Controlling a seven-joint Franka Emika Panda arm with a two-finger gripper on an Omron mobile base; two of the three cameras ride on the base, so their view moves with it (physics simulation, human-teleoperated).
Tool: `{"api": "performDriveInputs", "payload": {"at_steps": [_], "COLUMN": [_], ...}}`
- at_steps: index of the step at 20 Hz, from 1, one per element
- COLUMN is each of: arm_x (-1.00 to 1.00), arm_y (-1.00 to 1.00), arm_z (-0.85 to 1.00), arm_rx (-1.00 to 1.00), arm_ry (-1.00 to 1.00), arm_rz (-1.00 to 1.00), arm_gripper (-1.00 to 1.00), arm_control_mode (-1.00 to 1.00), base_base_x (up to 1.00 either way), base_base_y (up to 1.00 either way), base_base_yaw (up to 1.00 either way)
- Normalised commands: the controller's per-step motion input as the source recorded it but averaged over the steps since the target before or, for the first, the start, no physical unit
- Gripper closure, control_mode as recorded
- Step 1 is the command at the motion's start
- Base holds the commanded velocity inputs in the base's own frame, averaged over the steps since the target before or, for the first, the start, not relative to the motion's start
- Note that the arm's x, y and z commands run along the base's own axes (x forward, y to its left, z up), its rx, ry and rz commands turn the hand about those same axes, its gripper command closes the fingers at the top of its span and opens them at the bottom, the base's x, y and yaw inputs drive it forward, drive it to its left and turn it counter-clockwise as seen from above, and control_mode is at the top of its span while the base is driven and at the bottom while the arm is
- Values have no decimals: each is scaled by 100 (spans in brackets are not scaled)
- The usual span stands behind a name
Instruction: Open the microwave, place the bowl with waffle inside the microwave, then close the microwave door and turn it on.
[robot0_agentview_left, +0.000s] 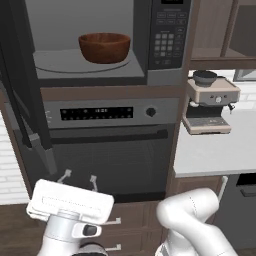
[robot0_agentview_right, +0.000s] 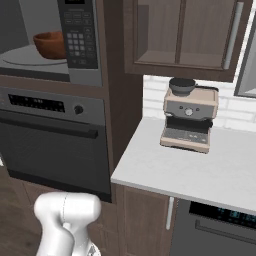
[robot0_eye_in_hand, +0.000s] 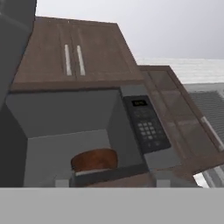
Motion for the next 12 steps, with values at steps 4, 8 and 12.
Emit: {"api": "performDriveInputs", "payload": {"at_steps": [4,8,12], "arm_x": [-8,3,16], "arm_y": [85,62,52], "arm_z": [0,-13,-14], "arm_rx": [-29,-35,-27], "arm_ry": [-7,0,3], "arm_rz": [-3,-2,0], "arm_gripper": [100,100,100], "arm_control_mode": [-100,-100,-100], "base_base_x": [0,0,0], "base_base_y": [0,0,0], "base_base_yaw": [0,0,0]}}
